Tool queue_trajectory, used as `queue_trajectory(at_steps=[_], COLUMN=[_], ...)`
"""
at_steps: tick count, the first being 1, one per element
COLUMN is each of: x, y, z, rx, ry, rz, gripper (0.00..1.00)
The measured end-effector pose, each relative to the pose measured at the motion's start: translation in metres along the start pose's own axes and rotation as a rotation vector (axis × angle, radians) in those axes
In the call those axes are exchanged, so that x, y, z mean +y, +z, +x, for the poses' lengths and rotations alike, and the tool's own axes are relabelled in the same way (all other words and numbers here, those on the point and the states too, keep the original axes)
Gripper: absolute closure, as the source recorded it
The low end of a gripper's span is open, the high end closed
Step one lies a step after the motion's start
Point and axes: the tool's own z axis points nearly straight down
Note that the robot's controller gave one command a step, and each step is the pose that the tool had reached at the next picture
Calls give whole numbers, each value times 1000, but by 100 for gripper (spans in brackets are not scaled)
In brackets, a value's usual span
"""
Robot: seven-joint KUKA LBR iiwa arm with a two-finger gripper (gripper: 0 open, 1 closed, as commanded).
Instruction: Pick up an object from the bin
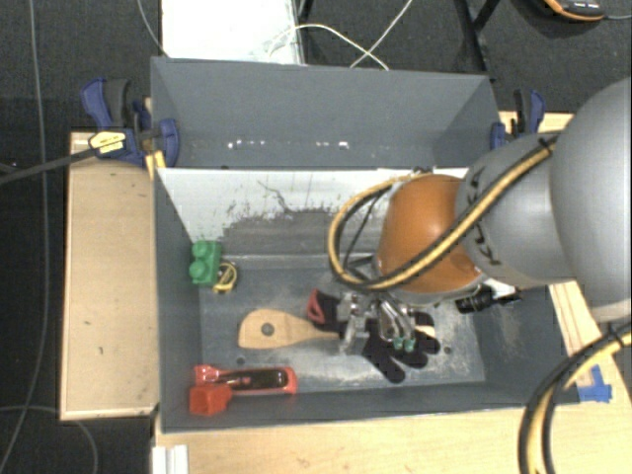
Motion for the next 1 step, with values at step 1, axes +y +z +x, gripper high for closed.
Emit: queue_trajectory(at_steps=[1], x=[0], y=[0], z=[0], rx=[0], ry=[1], rz=[0], gripper=[100])
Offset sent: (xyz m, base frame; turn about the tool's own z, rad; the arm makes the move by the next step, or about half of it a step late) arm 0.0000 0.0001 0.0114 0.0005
